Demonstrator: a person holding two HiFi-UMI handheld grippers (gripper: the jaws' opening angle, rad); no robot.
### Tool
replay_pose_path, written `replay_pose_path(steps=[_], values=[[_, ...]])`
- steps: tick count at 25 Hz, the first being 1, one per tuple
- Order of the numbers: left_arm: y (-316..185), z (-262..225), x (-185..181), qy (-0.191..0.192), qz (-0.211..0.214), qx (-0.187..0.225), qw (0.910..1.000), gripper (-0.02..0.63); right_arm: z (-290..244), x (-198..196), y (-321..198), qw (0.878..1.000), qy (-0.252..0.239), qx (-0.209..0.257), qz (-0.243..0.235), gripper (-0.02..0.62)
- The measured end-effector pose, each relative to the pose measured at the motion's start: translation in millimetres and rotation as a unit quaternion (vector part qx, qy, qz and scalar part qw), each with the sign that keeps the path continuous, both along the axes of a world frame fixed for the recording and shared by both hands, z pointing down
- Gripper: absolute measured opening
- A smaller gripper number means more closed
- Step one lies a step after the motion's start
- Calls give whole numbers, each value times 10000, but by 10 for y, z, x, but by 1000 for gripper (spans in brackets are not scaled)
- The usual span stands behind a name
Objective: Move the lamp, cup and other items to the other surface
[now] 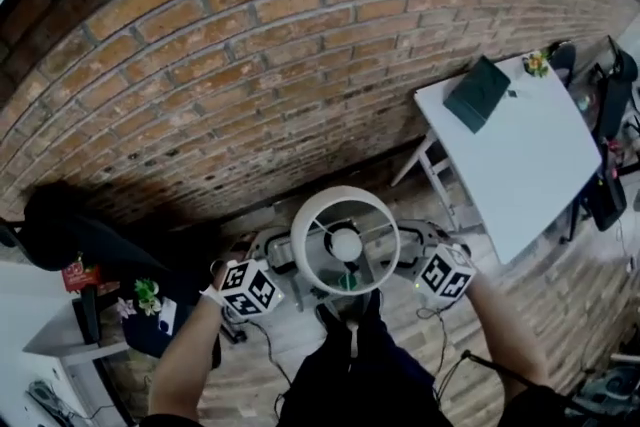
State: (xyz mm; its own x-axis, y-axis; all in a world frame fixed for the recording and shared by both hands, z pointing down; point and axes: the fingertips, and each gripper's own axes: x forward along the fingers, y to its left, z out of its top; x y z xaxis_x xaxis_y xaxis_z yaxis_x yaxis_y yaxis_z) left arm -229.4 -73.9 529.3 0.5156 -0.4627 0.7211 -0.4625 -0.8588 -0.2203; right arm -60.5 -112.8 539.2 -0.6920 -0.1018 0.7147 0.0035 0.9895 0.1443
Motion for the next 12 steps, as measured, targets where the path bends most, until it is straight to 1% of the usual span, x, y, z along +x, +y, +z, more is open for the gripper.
replay_pose_path(steps=[3, 5, 8, 12], values=[[-59, -257, 128, 73, 206, 136, 9997, 293, -245, 128, -10, 9996, -101, 156, 190, 339], [-90, -426, 228, 129, 358, 227, 9990, 293, -413, 228, 3, 9992, -71, 218, 315, 339], [-174, -659, 404, 237, 624, 345, 9972, 293, -653, 417, 28, 9981, 4, 196, 587, 337], [-304, -909, 678, 390, 943, 427, 9939, 293, -942, 688, 21, 9953, -99, 182, 951, 337]])
